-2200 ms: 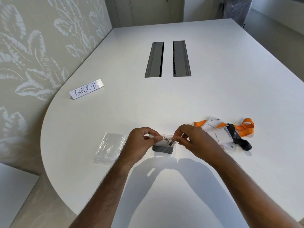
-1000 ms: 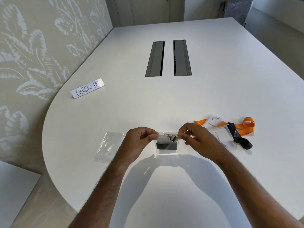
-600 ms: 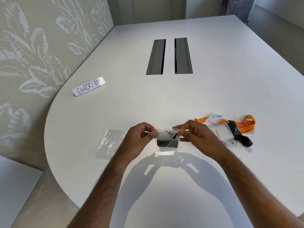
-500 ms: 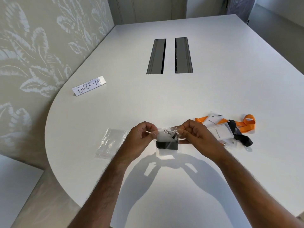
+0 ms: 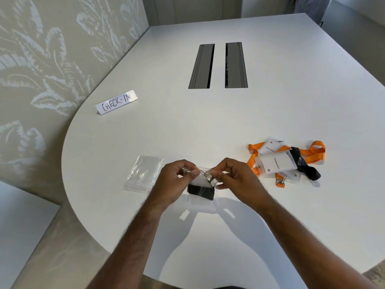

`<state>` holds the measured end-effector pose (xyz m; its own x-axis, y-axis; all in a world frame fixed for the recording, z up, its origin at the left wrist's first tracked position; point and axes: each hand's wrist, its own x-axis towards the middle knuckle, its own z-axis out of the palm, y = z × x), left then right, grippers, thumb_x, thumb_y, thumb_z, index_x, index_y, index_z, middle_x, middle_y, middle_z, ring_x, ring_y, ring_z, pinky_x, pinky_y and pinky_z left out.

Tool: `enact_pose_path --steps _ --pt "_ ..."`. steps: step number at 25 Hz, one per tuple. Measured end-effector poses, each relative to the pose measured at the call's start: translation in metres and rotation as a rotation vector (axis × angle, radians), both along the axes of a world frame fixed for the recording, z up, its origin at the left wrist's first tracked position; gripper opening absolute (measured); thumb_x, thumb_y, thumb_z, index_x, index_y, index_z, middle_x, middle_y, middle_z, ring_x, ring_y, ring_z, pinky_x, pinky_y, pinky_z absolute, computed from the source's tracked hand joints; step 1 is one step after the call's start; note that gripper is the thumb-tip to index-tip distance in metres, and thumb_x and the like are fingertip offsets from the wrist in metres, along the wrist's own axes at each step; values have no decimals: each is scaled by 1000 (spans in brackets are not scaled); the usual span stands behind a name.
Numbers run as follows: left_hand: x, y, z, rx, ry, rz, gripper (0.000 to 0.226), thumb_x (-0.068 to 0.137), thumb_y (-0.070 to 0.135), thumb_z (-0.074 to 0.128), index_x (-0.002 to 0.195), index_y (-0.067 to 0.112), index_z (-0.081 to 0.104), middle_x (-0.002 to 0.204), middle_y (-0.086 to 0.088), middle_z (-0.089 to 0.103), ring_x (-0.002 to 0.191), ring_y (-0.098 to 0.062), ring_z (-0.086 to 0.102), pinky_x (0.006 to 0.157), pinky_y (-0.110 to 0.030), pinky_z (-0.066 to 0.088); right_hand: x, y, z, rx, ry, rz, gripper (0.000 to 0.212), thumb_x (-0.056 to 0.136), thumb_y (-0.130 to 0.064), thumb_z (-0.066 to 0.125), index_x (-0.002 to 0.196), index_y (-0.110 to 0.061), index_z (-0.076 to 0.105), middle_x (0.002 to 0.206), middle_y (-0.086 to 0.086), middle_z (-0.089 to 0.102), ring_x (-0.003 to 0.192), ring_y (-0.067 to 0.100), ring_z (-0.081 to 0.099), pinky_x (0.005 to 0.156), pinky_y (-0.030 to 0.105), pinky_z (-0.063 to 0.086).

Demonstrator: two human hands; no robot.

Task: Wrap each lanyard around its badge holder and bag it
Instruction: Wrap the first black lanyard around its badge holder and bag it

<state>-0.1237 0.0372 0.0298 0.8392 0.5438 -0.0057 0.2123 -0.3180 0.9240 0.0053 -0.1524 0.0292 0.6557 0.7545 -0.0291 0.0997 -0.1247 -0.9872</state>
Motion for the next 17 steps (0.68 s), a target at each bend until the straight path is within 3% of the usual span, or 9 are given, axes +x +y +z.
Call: enact_pose_path --steps 5,8,13,17 --pt "-7 8 -1 -50 58 31 13 81 46 78 90 36 79 91 12 79 89 -13 73 88 -41 61 -12 11 -7 -13 59 -54 11 101 -16 72 94 -9 72 89 3 83 83 19 81 72 36 68" --pt "-14 16 -4 -67 91 25 9 84 41 81 92 39 80 92 13 80 89 -7 75 86 -33 60 -21 18 -16 -29 153 -57 13 102 -15 71 99 -3 71 92 7 83 85 23 82 73 41 69" --pt "-27 28 -14 -83 148 41 7 88 34 81 95 35 79 91 7 81 90 -12 76 88 -34 58 -36 25 -36 -67 230 -49 11 102 -11 69 106 -2 73 95 10 83 84 20 81 74 29 67" --pt "-31 37 -19 -35 169 85 11 89 33 81 99 35 76 87 8 79 83 -11 73 82 -33 58 -44 31 -47 -70 257 5 14 98 -8 75 111 -7 73 102 13 81 89 20 78 83 37 67"
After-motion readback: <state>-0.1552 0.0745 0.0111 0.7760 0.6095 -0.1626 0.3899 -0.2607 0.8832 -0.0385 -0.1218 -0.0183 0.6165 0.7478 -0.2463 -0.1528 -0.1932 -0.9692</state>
